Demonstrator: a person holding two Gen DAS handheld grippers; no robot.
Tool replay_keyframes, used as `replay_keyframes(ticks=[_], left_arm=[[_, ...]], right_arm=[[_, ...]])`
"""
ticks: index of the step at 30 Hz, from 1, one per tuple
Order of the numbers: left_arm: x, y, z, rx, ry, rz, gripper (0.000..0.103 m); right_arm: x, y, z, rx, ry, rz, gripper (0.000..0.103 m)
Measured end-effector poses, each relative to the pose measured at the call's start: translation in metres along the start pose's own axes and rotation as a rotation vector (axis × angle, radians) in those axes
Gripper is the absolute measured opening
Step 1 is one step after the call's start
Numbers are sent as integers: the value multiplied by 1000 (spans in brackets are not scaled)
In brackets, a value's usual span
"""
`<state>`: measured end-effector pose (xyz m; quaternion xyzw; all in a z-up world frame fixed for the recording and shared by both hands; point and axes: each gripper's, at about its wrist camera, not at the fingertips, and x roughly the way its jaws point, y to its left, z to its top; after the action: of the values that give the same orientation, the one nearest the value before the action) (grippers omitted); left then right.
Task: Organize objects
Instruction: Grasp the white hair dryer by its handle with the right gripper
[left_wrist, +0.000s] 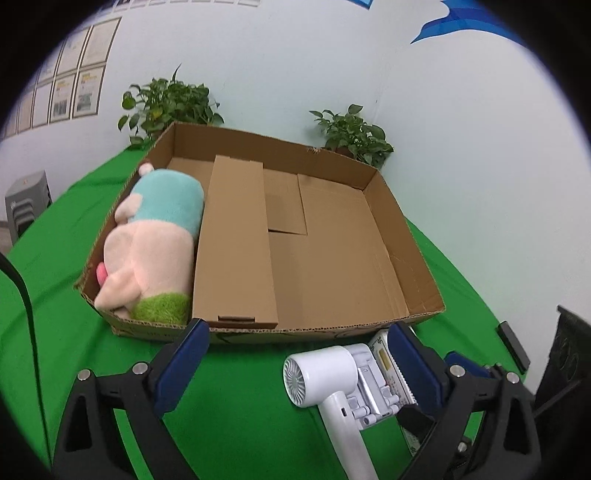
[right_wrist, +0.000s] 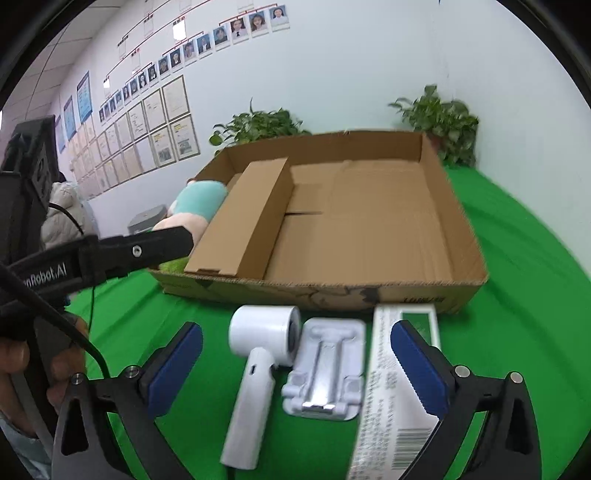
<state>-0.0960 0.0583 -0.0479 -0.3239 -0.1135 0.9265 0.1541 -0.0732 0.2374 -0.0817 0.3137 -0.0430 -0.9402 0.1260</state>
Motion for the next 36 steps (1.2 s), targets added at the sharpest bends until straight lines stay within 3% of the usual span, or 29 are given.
replay_keyframes(ticks=[5, 9, 16, 21, 25, 30, 32, 36], left_arm=[[11, 7, -6, -36, 75, -52, 98], [30, 13, -16, -80, 194, -188, 98], [53, 13, -33, -131, 281, -280, 98], [69, 9, -44, -158, 364, -339, 96], [78, 7, -52, -182, 410, -380, 94], [84, 5, -60, -194, 452, -401, 93], [86, 4, -63, -197, 468, -404, 88], [86, 6, -71, -209, 494, -427, 88]], right_arm=[[-1, 10, -13, -32, 10, 134, 102], [1, 33, -34, -129, 59, 214, 99], [26, 44, -51, -139, 156, 134, 94], [43, 44, -54, -147, 207, 81, 72], [55, 48, -57, -152, 239, 39, 64], [69, 55, -60, -161, 283, 31, 40], [73, 60, -61, -165, 291, 24, 35], [77, 68, -60, -176, 292, 19, 33]])
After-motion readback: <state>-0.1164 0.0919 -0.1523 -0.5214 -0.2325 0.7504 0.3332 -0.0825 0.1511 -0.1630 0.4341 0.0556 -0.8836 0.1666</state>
